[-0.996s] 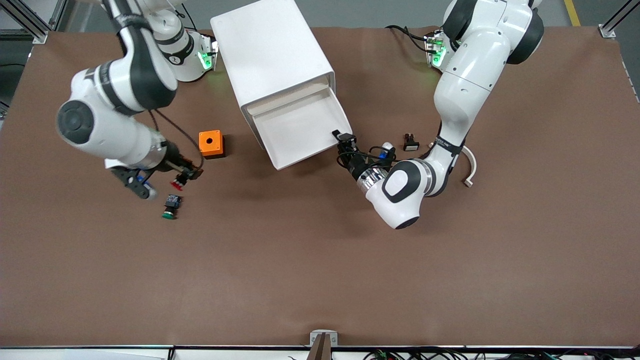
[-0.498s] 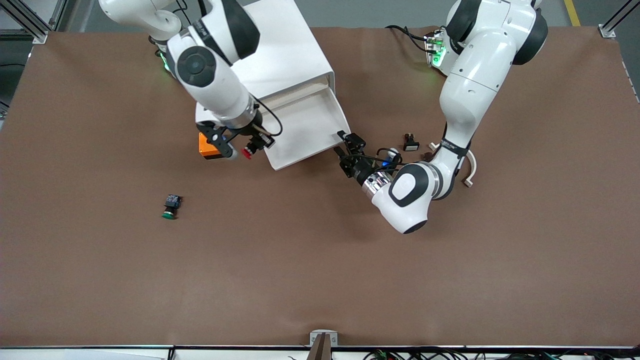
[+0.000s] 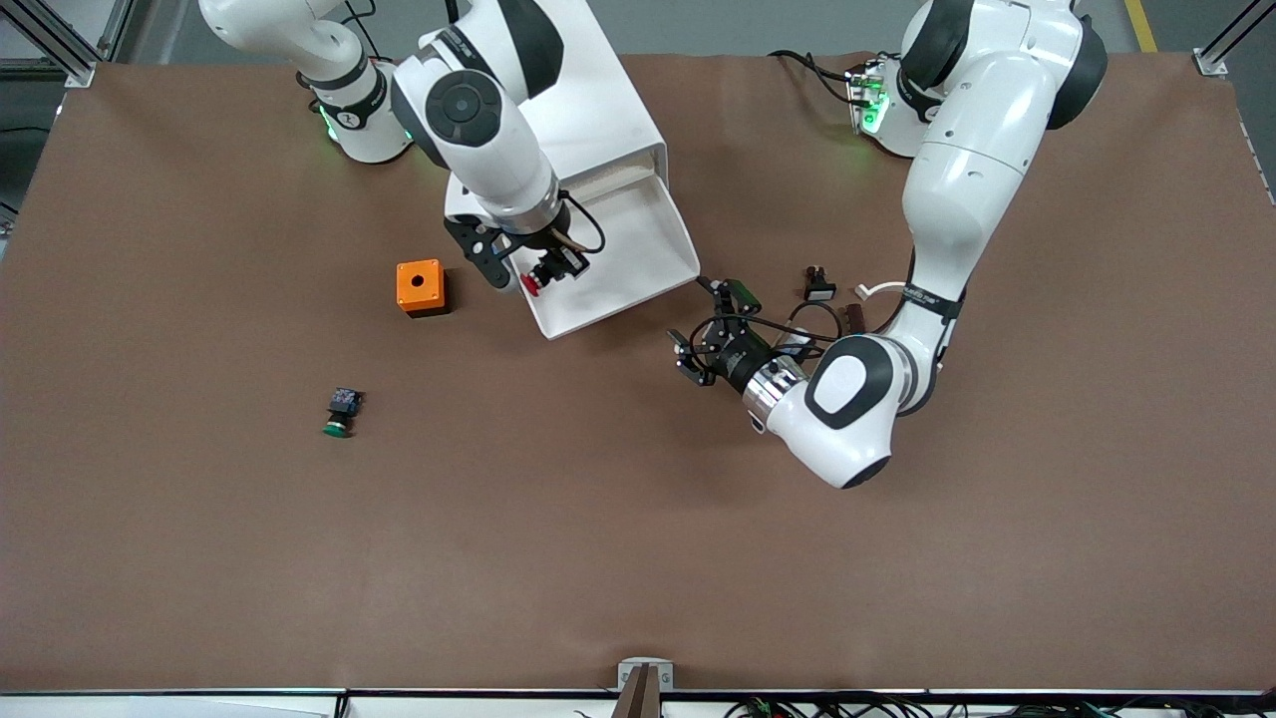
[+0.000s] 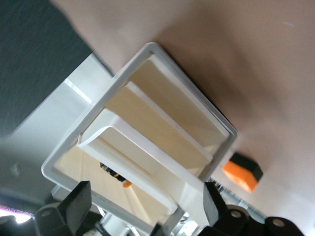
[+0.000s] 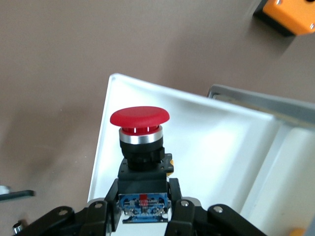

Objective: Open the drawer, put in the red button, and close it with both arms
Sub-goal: 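Lift the red button with the right gripper and carry it over the drawer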

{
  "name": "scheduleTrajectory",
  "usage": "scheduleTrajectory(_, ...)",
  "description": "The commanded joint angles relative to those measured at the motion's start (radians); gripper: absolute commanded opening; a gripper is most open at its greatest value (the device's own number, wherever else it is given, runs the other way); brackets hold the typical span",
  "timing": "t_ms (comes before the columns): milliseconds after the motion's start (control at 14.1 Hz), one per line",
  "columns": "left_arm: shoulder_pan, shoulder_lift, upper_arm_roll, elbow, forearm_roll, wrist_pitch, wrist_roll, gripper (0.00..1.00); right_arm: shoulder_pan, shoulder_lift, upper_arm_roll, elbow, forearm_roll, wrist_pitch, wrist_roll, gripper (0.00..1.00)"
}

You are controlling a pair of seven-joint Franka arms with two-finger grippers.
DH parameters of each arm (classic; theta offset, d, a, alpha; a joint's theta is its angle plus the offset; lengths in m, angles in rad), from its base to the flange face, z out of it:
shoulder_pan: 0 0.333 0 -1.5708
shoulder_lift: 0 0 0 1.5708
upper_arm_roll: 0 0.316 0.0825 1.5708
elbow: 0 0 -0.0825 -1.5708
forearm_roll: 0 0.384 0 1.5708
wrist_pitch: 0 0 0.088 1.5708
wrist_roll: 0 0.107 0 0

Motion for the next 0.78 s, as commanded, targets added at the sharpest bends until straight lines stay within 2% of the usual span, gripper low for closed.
scheduleTrajectory(0, -0.017, -0.077, 0.041, 0.005, 0.080, 0.021, 0.201, 1.00, 0.064, 0.028, -0.014, -0.029, 0.009, 0.085, 0.084, 0.00)
scheduleTrajectory(427, -0.055, -0.182, 0.030, -0.006, 0.342, 0.267, 0.389, 1.00, 0.119, 0.084, -0.012, -0.031, 0.012, 0.144, 0.149, 0.00)
scheduleTrajectory(711, -0.114, -0.220, 0.029, -0.024, 0.534, 0.401, 0.410, 1.00, 0.153, 0.104, -0.012, -0.031, 0.014, 0.173, 0.206, 0.00)
